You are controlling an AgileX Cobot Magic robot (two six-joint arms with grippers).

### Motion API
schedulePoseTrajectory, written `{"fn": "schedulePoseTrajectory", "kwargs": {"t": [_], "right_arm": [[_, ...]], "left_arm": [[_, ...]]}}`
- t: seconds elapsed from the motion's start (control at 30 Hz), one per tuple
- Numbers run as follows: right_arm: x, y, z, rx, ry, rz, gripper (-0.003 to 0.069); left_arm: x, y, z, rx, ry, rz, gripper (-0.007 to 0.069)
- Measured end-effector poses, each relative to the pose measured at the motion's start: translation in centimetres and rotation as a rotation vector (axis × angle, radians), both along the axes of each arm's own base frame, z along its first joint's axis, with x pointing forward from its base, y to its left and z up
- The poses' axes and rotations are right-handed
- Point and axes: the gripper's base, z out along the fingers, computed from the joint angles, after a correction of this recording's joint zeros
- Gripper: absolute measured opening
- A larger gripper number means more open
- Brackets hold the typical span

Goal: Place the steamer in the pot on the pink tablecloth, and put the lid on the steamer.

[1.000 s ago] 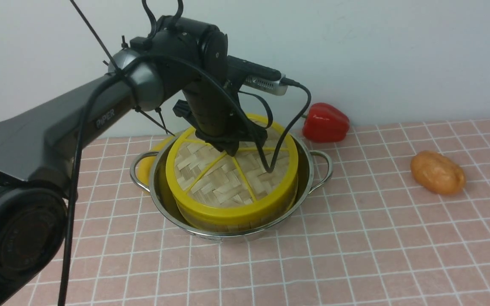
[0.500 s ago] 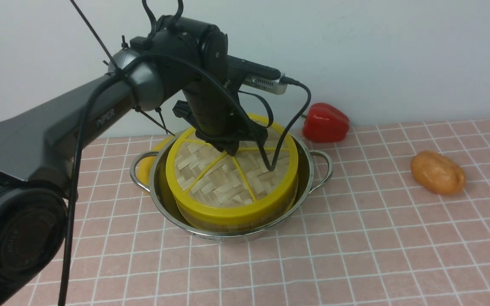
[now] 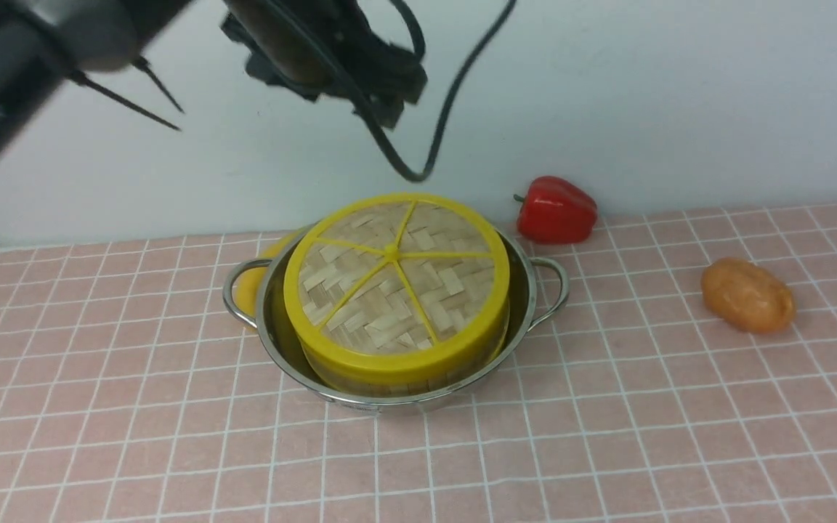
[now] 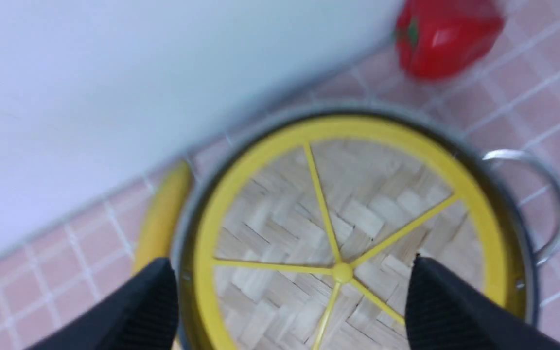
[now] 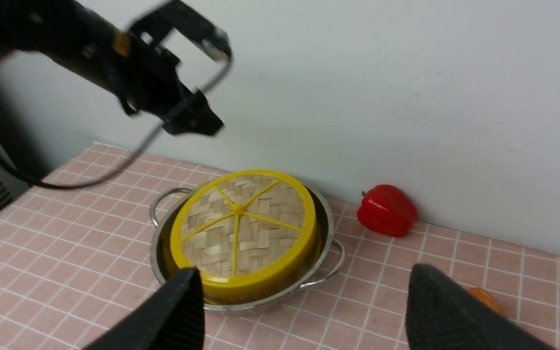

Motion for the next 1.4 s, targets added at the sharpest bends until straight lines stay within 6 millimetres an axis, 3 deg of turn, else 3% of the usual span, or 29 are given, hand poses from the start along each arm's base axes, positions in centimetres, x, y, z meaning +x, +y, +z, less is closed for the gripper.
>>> {"fn": "schedulePoseTrajectory", "kwargs": {"t": [0.07,0.1,0.17,0.2,0.23,0.33,0.4,0.43,0.53,0.57,0.73,0.87,1.03,1.23,1.4], "right_arm": [[-0.1,-0.4,-1.4,-0.061,0.002,-0.016,0.0474],[-0.1,-0.4,-1.6,-0.067,0.003,-0.020,0.0463],[-0.3,-0.9,-3.5,-0.119,0.022,-0.044,0.0404],[-0.4,-1.1,-4.5,-0.138,0.030,-0.055,0.0384],[-0.7,-1.6,-6.7,-0.173,0.030,-0.077,0.0321],[-1.1,-2.0,-9.8,-0.189,-0.003,-0.092,0.0216],[-1.3,-2.1,-10.9,-0.181,-0.024,-0.092,0.0179],[-1.6,-2.2,-12.7,-0.170,-0.037,-0.091,0.0123],[-2.0,-2.3,-14.7,-0.144,-0.051,-0.094,0.0051],[-2.3,-2.4,-16.1,-0.124,-0.054,-0.098,0.0006],[-2.6,-2.6,-18.5,-0.113,-0.044,-0.101,-0.0016],[-2.6,-2.4,-18.9,-0.081,-0.012,-0.099,-0.0014],[-2.8,-2.0,-19.0,-0.003,0.026,-0.073,-0.0008],[-3.0,-1.5,-19.0,0.065,0.060,-0.040,-0.0001],[-3.2,-1.2,-19.0,0.106,0.082,-0.016,0.0006]], "left_arm": [[-2.6,1.1,3.5,-0.038,-0.078,-0.007,0.0508],[-2.8,1.2,3.8,-0.043,-0.083,-0.008,0.0493],[-5.3,2.2,6.3,-0.086,-0.133,-0.016,0.0402],[-6.0,2.4,6.8,-0.099,-0.140,-0.020,0.0354],[-8.5,3.4,8.4,-0.136,-0.170,-0.031,0.0247],[-12.3,4.7,9.3,-0.181,-0.175,-0.055,0.0048],[-13.9,5.3,9.5,-0.194,-0.178,-0.068,0.0013],[-15.8,6.0,8.9,-0.198,-0.158,-0.088,-0.0015],[-17.6,6.6,7.0,-0.195,-0.098,-0.100,-0.0023],[-19.0,7.1,5.3,-0.194,-0.068,-0.105,-0.0023],[-22.5,8.6,-0.2,-0.223,-0.098,-0.105,-0.0023],[-24.7,9.7,-4.7,-0.251,-0.161,-0.100,-0.0022],[-26.9,10.6,-8.7,-0.313,-0.220,-0.093,-0.0021],[-28.1,11.1,-11.3,-0.311,-0.173,-0.088,-0.0008],[-28.2,11.1,-11.8,-0.301,-0.149,-0.086,-0.0008]]}}
